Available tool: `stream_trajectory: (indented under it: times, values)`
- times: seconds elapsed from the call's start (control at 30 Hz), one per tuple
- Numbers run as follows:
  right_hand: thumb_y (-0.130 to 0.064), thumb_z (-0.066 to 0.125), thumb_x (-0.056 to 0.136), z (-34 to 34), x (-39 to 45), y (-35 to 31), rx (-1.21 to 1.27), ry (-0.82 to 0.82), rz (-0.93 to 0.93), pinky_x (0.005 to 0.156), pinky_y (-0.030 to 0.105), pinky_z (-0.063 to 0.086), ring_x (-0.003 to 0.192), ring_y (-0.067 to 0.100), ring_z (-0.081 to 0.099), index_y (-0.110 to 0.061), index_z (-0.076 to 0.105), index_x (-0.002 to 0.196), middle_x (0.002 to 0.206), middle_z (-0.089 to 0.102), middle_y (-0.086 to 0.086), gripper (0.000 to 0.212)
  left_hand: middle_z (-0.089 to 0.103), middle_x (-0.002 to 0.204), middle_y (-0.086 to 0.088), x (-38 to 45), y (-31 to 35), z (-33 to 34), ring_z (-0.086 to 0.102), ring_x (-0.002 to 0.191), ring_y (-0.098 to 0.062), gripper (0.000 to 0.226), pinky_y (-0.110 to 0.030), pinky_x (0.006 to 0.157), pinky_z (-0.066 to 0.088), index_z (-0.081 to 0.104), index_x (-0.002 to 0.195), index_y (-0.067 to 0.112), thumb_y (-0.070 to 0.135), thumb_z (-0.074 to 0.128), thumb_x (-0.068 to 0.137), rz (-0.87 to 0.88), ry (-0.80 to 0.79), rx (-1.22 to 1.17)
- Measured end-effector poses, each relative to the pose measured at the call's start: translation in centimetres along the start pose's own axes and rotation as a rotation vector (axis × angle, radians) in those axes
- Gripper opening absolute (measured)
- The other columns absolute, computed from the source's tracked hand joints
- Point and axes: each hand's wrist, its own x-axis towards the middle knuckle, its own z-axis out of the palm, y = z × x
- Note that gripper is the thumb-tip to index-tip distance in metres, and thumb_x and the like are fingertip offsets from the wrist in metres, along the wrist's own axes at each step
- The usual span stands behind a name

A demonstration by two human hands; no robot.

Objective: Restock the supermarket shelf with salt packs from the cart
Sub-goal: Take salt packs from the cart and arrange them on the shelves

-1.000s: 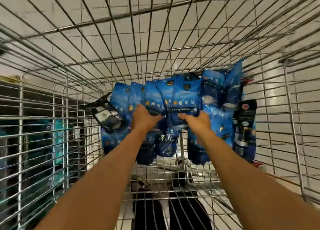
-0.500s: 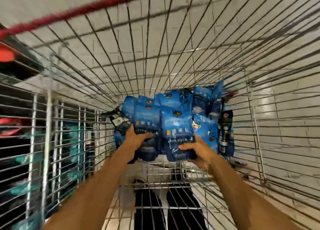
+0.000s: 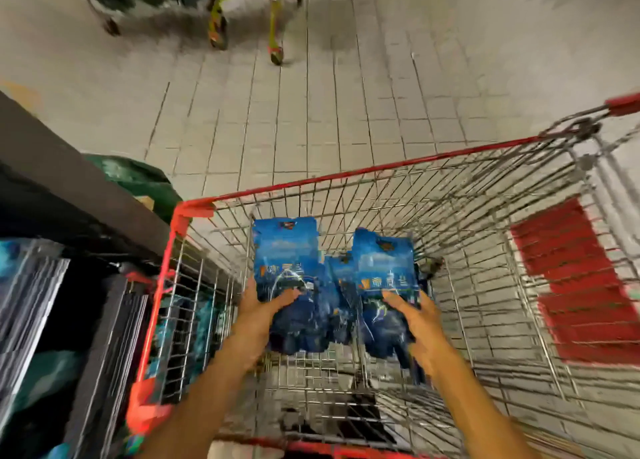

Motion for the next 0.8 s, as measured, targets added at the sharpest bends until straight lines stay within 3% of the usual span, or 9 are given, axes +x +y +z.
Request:
stream_trajectory:
  times: [0.1,0.17,0.23,0.33,0.4,0.47,0.53,0.67,0.8]
  values:
    - [-0.05,0.09,0.044,1.0,-4.1,-2.0,0.043,-0.024,-0.094,0.099,0.051,0.041,0.129,0.023,0.052,-0.031,0.052,0.138,0.135,0.059,-0.008,0.103,0.061,0.134,-0.01,-4.5,2.7,-2.4,0.063,0.114,-0.037,0.103,-0.059,0.094,0.051,0.048,0.137,0.032,0.033,0.095,0.045,0.136,-0.014,-0.014]
    - [-0.052,0.091,0.042,2.2,-6.3,-2.9,0.067,-0.071,-0.136,0.1,0.051,0.043,0.128,0.024,0.053,-0.032,0.056,0.132,0.135,0.059,-0.006,0.099,0.063,0.133,-0.007,-7.3,4.1,-4.2,0.063,0.115,-0.034,0.105,-0.058,0.094,0.051,0.049,0.136,0.033,0.041,0.097,0.043,0.217,-0.004,-0.007]
    - [-0.052,0.093,0.043,3.7,-8.3,-3.9,0.067,-0.136,-0.18,0.106,0.058,0.042,0.132,0.028,0.05,-0.029,0.051,0.139,0.143,0.054,0.0,0.108,0.064,0.132,-0.003,-9.9,5.3,-5.9,0.063,0.117,-0.029,0.108,-0.056,0.096,0.051,0.05,0.136,0.033,0.048,0.096,0.04,0.297,0.043,0.003]
    - [-0.044,0.091,0.048,6.5,-10.3,-5.7,0.053,-0.248,-0.229,0.105,0.058,0.043,0.129,0.027,0.054,-0.024,0.047,0.143,0.142,0.055,0.002,0.107,0.07,0.122,0.003,-13.5,6.9,-8.3,0.065,0.114,-0.022,0.09,-0.047,0.097,0.051,0.058,0.125,0.038,0.05,0.094,0.044,0.441,0.136,0.023]
    - [-0.04,0.09,0.05,8.5,-11.3,-6.8,0.002,-0.317,-0.278,0.096,0.05,0.053,0.113,0.02,0.066,-0.024,0.056,0.134,0.125,0.068,-0.002,0.092,0.071,0.12,0.0,-15.7,7.5,-10.0,0.065,0.115,-0.026,0.086,-0.051,0.1,0.049,0.06,0.122,0.036,0.051,0.094,0.044,0.493,0.22,-0.019]
    - [-0.037,0.088,0.048,10.7,-12.1,-7.8,-0.041,-0.43,-0.316,0.076,0.039,0.06,0.092,0.014,0.074,-0.025,0.065,0.116,0.103,0.077,-0.005,0.072,0.07,0.122,-0.001,-18.2,8.0,-11.5,0.065,0.115,-0.028,0.081,-0.055,0.102,0.046,0.061,0.122,0.034,0.047,0.094,0.049,0.556,0.275,-0.064]
    - [-0.032,0.085,0.053,13.0,-13.0,-8.5,-0.083,-0.562,-0.328,0.066,0.036,0.062,0.083,0.014,0.075,-0.024,0.068,0.108,0.098,0.078,-0.003,0.058,0.07,0.123,-0.002,-21.0,8.1,-13.0,0.064,0.116,-0.029,0.078,-0.058,0.102,0.045,0.062,0.121,0.035,0.045,0.095,0.05,0.599,0.352,-0.113]
    - [-0.022,0.083,0.06,17.8,-15.6,-8.3,-0.178,-0.776,-0.32,0.07,0.033,0.06,0.094,0.021,0.074,-0.016,0.067,0.116,0.107,0.076,0.003,0.058,0.071,0.121,0.0,-27.1,7.2,-16.1,0.066,0.113,-0.026,0.08,-0.048,0.095,0.052,0.063,0.119,0.034,0.047,0.095,0.047,0.677,0.557,-0.157]
    - [-0.014,0.079,0.068,22.2,-19.2,-6.3,-0.236,-1.006,-0.291,0.073,0.037,0.061,0.1,0.026,0.072,-0.021,0.069,0.112,0.111,0.075,0.004,0.046,0.071,0.12,0.002,-33.5,4.8,-18.6,0.07,0.107,-0.022,0.078,-0.039,0.082,0.058,0.062,0.12,0.036,0.043,0.095,0.049,0.717,0.741,-0.237]
